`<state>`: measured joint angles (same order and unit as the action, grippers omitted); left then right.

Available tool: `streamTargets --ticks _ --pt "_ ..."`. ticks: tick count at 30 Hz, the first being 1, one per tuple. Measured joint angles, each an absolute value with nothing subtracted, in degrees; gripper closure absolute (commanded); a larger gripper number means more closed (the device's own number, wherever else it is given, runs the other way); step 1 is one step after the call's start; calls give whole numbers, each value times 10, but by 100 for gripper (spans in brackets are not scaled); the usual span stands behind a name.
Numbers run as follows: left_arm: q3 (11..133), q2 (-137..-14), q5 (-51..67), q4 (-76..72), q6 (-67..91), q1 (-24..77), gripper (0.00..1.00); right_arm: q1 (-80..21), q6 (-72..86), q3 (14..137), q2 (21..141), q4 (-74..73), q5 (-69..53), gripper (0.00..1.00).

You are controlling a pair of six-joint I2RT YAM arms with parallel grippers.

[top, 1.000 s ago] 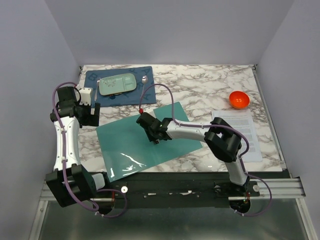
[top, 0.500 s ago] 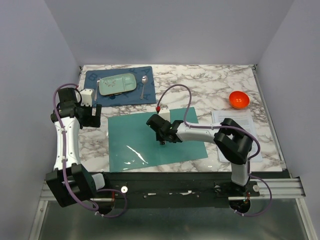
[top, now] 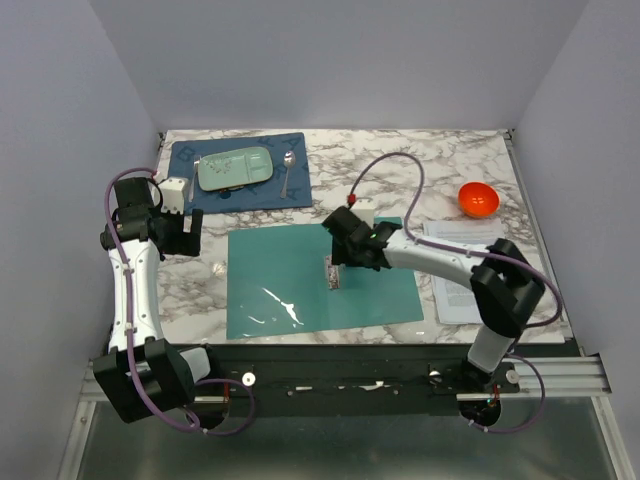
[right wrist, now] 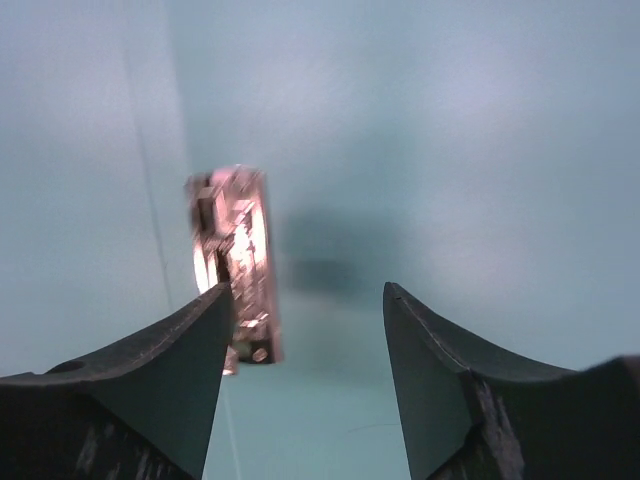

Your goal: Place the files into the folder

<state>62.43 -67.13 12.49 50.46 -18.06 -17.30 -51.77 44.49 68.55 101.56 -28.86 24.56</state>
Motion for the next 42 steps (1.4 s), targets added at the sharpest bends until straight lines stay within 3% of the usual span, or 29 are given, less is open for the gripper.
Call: streamTargets --ticks 5,11,20,42 --pt "624 -657 125 504 -183 -173 1 -378 425 707 952 -334 257 29" --pt "610 -651 125 504 -186 -173 1 -230 396 786 1016 -399 299 29" --pt "598 -642 125 504 -187 -173 1 -214 372 856 1125 -462 319 29" --pt "595 -641 132 504 -186 -173 1 -162 323 871 1167 -464 289 31"
